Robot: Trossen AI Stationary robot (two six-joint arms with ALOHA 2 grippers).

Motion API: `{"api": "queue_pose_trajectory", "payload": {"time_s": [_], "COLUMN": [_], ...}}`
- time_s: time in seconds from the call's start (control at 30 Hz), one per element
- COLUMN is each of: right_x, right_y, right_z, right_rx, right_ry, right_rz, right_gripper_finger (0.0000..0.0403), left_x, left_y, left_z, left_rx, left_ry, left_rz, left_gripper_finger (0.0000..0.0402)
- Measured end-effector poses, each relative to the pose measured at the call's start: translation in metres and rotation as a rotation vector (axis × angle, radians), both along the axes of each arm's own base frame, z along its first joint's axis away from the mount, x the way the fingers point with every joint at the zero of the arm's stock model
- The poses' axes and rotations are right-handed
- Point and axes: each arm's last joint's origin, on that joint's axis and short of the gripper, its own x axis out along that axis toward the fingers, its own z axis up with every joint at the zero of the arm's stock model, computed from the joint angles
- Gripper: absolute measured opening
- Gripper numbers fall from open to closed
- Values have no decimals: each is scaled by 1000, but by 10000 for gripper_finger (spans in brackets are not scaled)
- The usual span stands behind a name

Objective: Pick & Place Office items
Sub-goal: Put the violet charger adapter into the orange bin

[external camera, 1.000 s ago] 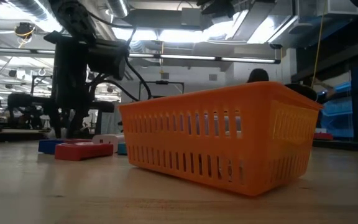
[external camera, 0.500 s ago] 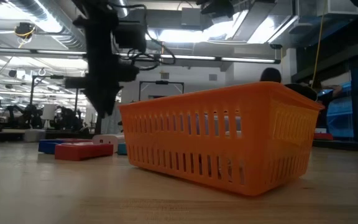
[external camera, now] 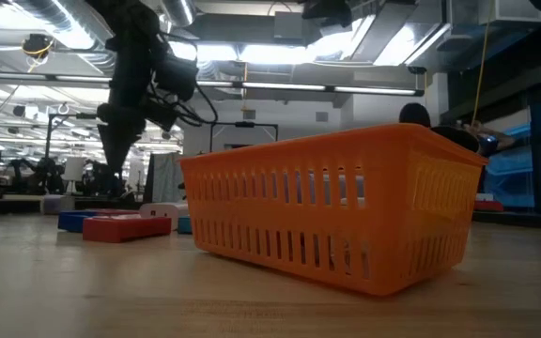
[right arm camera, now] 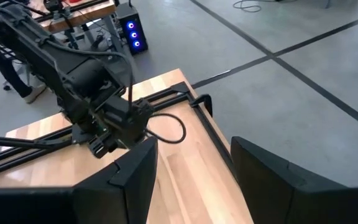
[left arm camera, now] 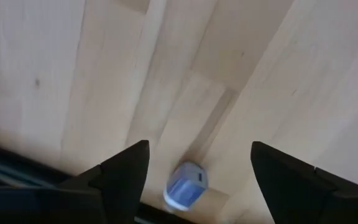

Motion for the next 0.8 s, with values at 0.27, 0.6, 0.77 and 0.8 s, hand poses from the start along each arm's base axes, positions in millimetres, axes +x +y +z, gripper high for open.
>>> {"api": "queue_pose_trajectory", "payload": {"time_s": [0.27,0.6,0.77,0.8], "right_x": [-5,-8,-9,-9], "right_y": [-5,-8,-7,-7], "right_z": [-1,-2,-3,-4], "right_rx": [6,30,38,37], "right_ry": [1,0,17,20], "right_rz": [25,57,59,60], "right_gripper_finger": [210,210,210,210], "left_x": [-13,-26,-34,-37], "left_y": [10,17,20,19], "left_z": [0,1,1,-1], "left_rx": [-2,-59,-36,-41], "left_ry": [47,50,69,63], "left_rz": [96,265,318,338], "left_gripper_finger": [277,277,277,277]}}
